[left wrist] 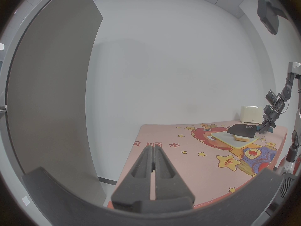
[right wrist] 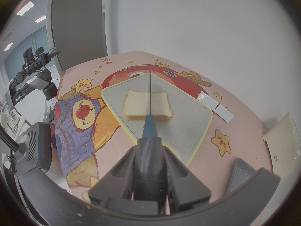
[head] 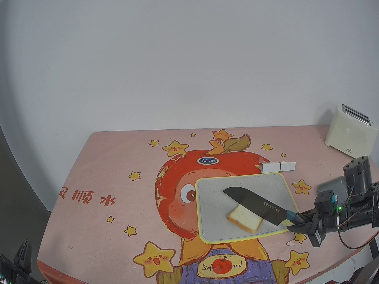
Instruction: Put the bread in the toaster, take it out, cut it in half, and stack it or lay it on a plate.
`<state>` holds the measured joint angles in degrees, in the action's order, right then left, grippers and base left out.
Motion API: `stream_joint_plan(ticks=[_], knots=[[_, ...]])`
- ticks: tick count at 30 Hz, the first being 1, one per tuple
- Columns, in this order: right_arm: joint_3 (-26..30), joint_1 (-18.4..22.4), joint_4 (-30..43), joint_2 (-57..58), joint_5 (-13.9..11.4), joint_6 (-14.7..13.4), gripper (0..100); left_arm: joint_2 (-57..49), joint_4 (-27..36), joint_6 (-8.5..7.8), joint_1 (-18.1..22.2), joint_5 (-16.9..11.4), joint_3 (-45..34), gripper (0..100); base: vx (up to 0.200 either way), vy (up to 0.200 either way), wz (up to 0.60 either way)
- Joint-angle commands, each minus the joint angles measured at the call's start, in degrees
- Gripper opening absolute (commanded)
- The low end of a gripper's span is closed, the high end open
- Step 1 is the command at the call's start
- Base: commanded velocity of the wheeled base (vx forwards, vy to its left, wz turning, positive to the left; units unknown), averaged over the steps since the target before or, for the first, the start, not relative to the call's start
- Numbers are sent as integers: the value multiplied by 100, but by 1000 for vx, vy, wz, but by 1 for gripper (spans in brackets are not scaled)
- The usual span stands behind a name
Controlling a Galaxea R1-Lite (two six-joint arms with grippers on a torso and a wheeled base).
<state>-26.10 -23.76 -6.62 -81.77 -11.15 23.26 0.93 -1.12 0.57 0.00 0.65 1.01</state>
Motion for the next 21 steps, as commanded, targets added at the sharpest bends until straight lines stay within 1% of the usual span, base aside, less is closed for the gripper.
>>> stream_joint_plan(ticks=[1,2,3,4,6,7,8,10,12,13,14,15,16,17,18,19,20,21], knots=[[-27,-6,-6,-32,-1,3,0,-57,-714,154,0,-29,-101,0,0,0,0],[-27,-6,-6,-23,-1,-6,0,-57,-1364,277,0,-29,-101,0,0,0,0],[-36,-6,-6,-14,-10,-6,0,-57,-2024,329,0,-38,-101,0,0,0,0],[-44,-6,-6,-14,-10,-6,0,-57,-2208,294,0,-38,-101,0,0,0,0],[-53,-6,3,-23,-10,-6,0,-57,-2331,110,0,-73,-101,0,0,0,0],[-53,-6,3,-14,-10,-6,0,-75,-2340,66,-9,-240,-22,0,0,0,0],[-53,-6,3,-5,-10,-6,0,-75,-2340,83,-9,-363,57,0,0,0,0],[-53,-6,3,-5,-10,-6,0,4,-2199,154,-35,-803,584,0,0,0,0],[-53,-6,3,-5,-10,-6,0,391,-1883,215,-44,-1111,1041,0,0,0,0],[-53,-6,-6,-5,-10,-6,0,786,-1690,206,-53,-1330,1217,0,0,0,0],[-53,-6,-6,-5,-1,-6,0,988,-1628,189,-62,-1488,1261,0,0,0,0],[-62,-6,-6,-14,-10,-6,0,1226,-1611,189,-62,-1735,1279,0,0,0,0],[-62,-6,-6,-23,-10,-6,0,1674,-1619,189,-44,-2244,1296,0,0,0,0],[-62,-6,-6,-14,-10,-6,0,2131,-1637,180,-35,-2587,1296,0,0,0,0],[-62,-6,-6,-23,-10,-6,0,2351,-1646,180,-35,-2728,1305,0,0,0,0],[-62,-6,-6,-23,-10,-6,0,2887,-1751,154,-35,-3053,1323,0,0,0,0],[-71,-6,-6,-40,-10,-6,0,3678,-2226,101,-35,-3536,1331,0,0,0,0],[-71,-6,-6,-40,-10,-6,0,3845,-2375,83,-35,-3642,1331,0,0,0,0]])
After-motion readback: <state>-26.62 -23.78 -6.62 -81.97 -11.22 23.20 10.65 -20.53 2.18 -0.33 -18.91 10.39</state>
